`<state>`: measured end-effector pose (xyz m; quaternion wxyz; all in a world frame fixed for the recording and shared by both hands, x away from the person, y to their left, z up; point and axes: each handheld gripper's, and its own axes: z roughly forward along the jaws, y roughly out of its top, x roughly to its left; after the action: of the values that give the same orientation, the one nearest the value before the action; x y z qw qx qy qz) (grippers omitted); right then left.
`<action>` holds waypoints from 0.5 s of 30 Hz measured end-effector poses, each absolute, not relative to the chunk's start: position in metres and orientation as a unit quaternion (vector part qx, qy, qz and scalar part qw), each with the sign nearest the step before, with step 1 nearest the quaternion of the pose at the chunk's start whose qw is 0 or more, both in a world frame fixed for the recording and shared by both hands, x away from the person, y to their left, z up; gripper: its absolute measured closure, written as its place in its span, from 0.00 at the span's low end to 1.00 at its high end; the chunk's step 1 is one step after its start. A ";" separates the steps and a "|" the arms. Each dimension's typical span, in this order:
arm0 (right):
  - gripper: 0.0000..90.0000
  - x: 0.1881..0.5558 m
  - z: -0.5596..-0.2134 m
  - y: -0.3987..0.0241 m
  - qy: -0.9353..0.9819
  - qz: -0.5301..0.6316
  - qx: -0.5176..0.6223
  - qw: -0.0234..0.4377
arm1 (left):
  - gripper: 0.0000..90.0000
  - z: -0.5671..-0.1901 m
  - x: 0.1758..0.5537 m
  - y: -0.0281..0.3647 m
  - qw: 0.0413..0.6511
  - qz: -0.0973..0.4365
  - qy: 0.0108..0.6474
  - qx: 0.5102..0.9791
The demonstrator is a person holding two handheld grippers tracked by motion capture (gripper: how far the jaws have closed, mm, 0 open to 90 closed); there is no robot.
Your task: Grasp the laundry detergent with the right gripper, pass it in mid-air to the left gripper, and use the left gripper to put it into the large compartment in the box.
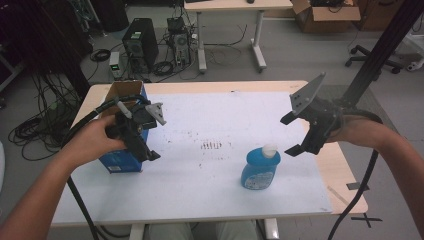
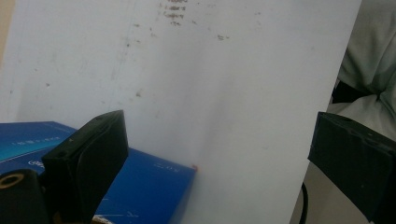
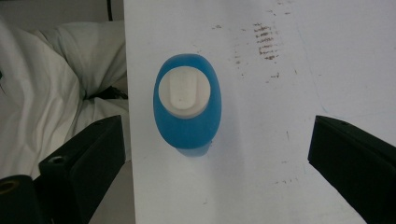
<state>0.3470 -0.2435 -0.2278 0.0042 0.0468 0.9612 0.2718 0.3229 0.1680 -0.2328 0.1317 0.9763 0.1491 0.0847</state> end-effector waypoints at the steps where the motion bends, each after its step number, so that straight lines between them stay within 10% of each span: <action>1: 0.04 0.346 -0.229 -0.244 0.961 0.274 0.046 0.004 | 0.06 -0.233 0.323 0.168 0.132 0.085 0.150 0.976; 15: 0.04 0.338 -0.249 -0.253 0.955 0.295 0.040 0.008 | 0.06 -0.233 0.323 0.165 0.132 0.087 0.148 0.976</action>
<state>0.3382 -0.2526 -0.2491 0.0080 0.0399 0.9546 0.2950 0.3228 0.1646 -0.2332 0.1320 0.9763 0.1476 0.0868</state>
